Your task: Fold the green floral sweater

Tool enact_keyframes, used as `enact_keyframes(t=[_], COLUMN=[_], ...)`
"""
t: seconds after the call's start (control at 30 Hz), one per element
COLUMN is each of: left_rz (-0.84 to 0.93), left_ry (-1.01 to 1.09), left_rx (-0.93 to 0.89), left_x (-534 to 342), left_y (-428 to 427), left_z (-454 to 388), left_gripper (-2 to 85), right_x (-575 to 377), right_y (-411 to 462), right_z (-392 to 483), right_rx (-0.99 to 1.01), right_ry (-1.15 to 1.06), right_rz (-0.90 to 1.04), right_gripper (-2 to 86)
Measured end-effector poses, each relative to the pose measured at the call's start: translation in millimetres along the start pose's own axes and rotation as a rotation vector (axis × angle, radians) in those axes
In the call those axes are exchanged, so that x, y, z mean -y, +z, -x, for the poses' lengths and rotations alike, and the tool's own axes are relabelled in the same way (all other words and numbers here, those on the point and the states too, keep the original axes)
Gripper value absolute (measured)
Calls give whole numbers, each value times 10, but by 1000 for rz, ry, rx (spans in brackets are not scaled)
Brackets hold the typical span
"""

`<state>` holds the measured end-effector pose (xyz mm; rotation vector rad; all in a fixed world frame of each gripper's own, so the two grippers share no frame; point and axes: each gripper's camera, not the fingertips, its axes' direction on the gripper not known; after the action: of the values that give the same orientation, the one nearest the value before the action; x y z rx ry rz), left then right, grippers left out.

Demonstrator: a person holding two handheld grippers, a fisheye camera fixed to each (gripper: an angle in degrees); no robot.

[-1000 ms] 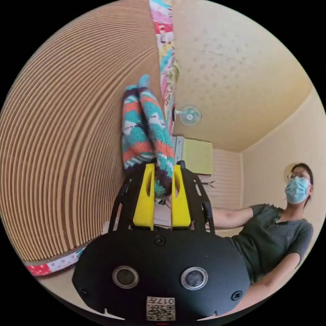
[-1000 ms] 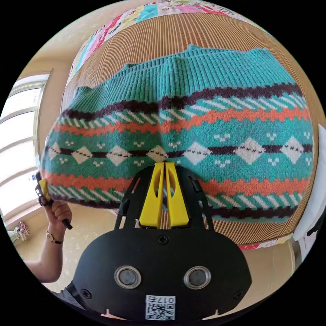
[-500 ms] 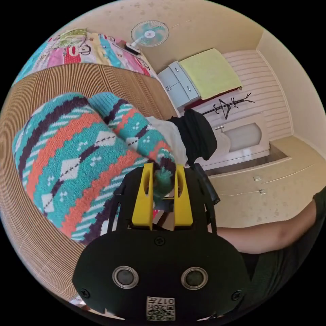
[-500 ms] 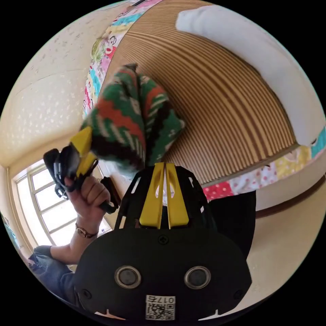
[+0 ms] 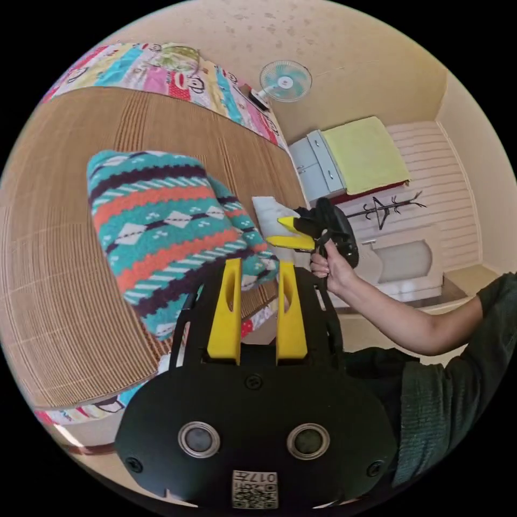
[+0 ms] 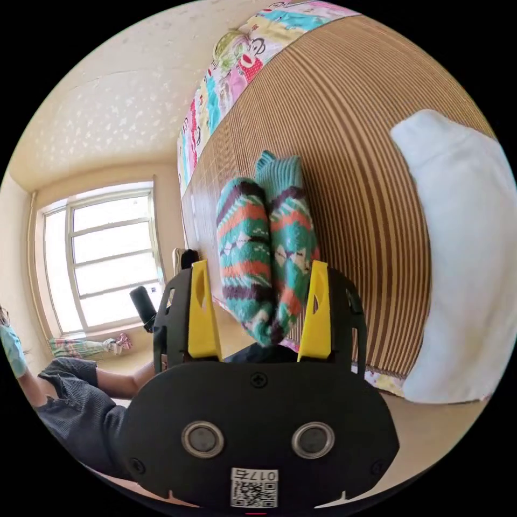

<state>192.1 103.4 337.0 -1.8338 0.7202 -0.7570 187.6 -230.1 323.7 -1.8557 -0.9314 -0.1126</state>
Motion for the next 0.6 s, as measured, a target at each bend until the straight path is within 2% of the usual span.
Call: enact_keyframes(t=[0.1, 0.23, 0.3, 0.33, 0.4, 0.47, 0.5, 0.6], left_rz=[-52, -21, -14, -3, 99, 219, 248, 229], left_ry=[-177, -321, -337, -331, -315, -276, -296, -308], left_rx=[87, 75, -34, -69, -203, -299, -339, -304], left_x=[-7, 51, 151, 183, 299, 352, 344, 301], left_y=[-158, -7, 142, 195, 484, 741, 840, 781], left_z=[741, 1441, 1711, 1762, 1923, 1946, 1986, 1962], left_gripper=[155, 213, 225, 226, 229, 224, 222, 210], right_x=[373, 543, 520, 483, 416, 308, 268, 34], right_y=[325, 834, 944, 945, 883, 919, 936, 1008], right_z=[209, 229, 53, -61, -129, -196, -208, -245], right_rx=[-174, -433, -375, -281, -244, -21, -8, 33], right_ry=[-88, -134, -97, -82, -99, -110, -103, -54], right_rz=[155, 352, 402, 394, 357, 361, 354, 333], right_gripper=[298, 324, 318, 307, 284, 163, 157, 134])
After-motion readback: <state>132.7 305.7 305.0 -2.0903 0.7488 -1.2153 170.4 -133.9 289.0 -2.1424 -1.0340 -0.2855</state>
